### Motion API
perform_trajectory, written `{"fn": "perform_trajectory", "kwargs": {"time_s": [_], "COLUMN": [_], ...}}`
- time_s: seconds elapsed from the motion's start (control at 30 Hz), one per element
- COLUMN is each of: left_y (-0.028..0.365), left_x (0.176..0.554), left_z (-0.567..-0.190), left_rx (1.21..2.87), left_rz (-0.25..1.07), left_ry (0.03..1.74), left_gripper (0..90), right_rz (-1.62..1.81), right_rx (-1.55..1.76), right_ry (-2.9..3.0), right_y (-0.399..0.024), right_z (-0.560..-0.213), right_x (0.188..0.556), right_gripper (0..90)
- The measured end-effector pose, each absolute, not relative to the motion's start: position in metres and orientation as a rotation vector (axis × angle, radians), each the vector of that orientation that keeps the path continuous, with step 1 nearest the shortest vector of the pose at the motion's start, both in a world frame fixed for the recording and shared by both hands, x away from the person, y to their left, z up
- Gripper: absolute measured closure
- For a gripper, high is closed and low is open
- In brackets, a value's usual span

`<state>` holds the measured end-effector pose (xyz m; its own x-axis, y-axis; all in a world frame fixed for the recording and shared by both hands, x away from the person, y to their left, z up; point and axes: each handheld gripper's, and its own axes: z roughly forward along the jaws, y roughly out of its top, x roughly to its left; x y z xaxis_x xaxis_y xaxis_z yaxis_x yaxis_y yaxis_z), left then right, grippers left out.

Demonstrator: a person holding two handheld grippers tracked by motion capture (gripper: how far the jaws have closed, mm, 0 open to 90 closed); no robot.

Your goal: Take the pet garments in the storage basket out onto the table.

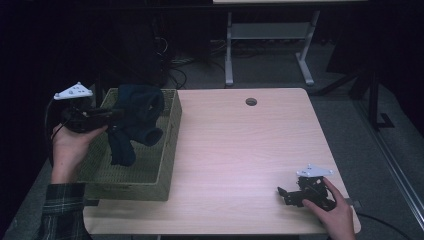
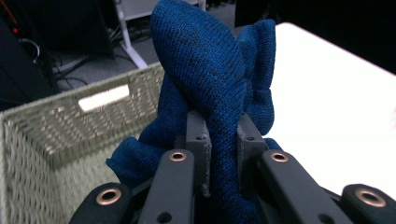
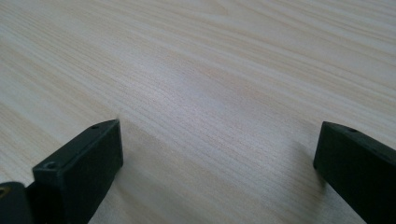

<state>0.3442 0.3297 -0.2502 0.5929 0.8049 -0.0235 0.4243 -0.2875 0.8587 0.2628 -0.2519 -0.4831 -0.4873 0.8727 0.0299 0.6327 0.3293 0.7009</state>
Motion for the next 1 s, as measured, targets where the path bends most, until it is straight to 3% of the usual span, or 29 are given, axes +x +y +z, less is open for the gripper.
{"fn": "perform_trajectory", "kwargs": {"time_s": [1.0], "left_y": [0.225], "left_x": [0.363], "left_z": [-0.221], "left_rx": [1.891], "left_rz": [0.452], "left_ry": [0.750], "left_gripper": [79.3], "right_rz": [0.943], "right_rx": [1.340], "right_ry": [2.247], "right_y": [-0.252], "right_z": [-0.483], "right_x": [0.263], "right_gripper": [1.0]}}
